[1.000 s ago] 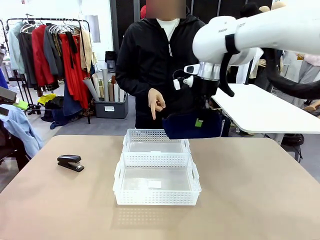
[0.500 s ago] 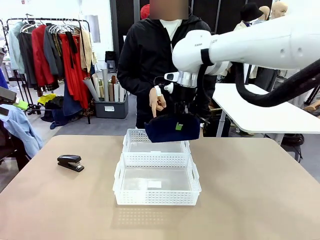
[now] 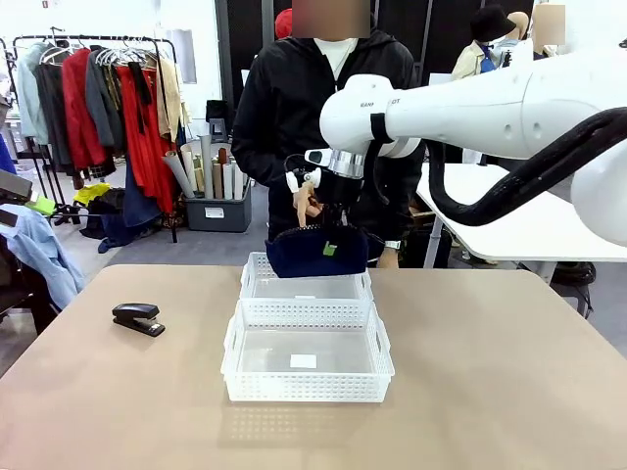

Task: Distribute items into two baskets.
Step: Place the picked Pencil pouch into the Organizing basket as instructed by the person.

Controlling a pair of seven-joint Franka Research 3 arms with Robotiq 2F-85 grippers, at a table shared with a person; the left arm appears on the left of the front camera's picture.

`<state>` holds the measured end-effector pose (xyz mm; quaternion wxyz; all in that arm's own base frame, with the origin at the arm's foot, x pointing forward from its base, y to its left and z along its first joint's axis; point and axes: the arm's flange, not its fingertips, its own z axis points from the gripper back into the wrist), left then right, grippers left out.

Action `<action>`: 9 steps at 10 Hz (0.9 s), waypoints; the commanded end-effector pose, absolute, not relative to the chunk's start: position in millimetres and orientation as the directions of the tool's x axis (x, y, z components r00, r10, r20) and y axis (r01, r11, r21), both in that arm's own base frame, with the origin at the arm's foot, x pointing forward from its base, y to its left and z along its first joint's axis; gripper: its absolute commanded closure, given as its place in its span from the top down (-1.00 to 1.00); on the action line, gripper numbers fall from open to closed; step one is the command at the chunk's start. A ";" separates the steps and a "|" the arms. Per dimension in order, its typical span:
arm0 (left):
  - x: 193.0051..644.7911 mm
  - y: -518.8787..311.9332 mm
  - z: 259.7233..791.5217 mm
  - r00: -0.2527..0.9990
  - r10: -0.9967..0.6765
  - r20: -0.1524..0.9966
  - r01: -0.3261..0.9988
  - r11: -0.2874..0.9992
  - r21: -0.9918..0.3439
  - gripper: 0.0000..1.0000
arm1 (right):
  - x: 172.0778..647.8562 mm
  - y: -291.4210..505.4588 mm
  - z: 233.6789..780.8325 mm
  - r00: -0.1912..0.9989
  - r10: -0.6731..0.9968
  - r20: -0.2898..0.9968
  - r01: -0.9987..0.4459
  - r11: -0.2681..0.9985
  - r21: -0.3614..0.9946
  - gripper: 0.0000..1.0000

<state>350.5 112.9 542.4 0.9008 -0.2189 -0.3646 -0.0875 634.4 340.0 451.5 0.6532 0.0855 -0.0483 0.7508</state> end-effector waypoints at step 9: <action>350.7 113.7 541.7 0.717 0.001 0.697 0.325 0.884 -0.335 1.00 | 681.5 355.7 415.7 -0.077 0.973 0.216 -0.992 -0.097 0.082 -1.00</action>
